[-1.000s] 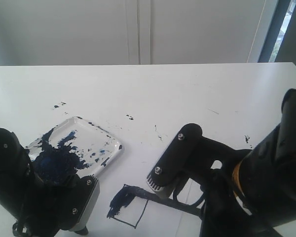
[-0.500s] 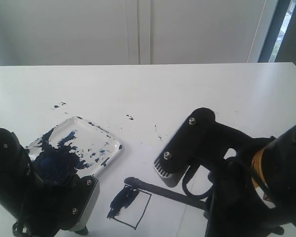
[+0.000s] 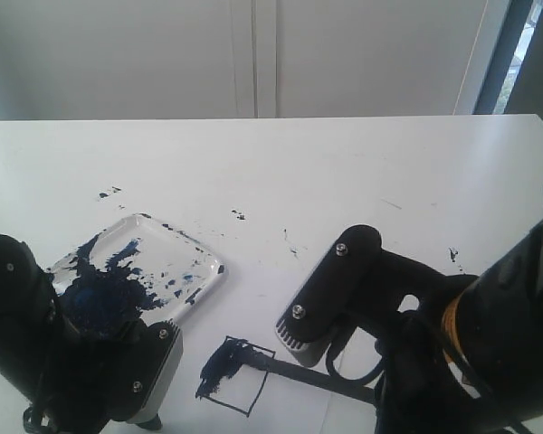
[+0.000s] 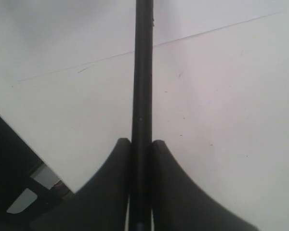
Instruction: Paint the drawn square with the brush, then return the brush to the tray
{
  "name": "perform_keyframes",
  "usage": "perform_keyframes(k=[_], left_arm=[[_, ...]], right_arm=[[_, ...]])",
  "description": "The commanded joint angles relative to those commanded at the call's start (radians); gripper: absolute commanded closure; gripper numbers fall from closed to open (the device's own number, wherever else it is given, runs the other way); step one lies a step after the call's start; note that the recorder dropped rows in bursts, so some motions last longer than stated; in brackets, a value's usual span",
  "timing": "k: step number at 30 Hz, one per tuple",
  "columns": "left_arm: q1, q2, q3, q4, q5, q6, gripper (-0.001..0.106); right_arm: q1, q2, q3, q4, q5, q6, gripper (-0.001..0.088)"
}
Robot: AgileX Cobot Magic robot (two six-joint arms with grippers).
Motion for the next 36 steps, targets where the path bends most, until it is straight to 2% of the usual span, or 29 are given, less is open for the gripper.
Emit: perform_keyframes(k=[10, 20, 25, 29, 33, 36], left_arm=[[0.0, -0.032, 0.0, 0.0, -0.012, -0.024, 0.049], [0.0, -0.161, 0.0, 0.0, -0.096, -0.381, 0.049], [0.0, -0.163, 0.0, -0.069, -0.092, -0.586, 0.049], [0.0, -0.163, 0.0, -0.11, -0.095, -0.665, 0.05], [-0.003, -0.163, 0.0, -0.131, -0.138, -0.827, 0.053], [-0.003, -0.163, 0.008, -0.11, -0.154, -0.84, 0.053]], right_arm=[[0.0, 0.0, 0.0, 0.02, 0.013, 0.005, 0.0868], [0.0, 0.0, 0.0, 0.02, -0.008, 0.003, 0.0868], [0.0, -0.009, 0.0, 0.016, -0.046, 0.005, 0.0868], [0.0, -0.045, 0.0, -0.006, -0.08, 0.007, 0.0868], [0.0, -0.091, -0.012, -0.011, -0.07, 0.007, 0.0868], [0.0, -0.126, -0.013, -0.011, -0.07, 0.007, 0.0868]])
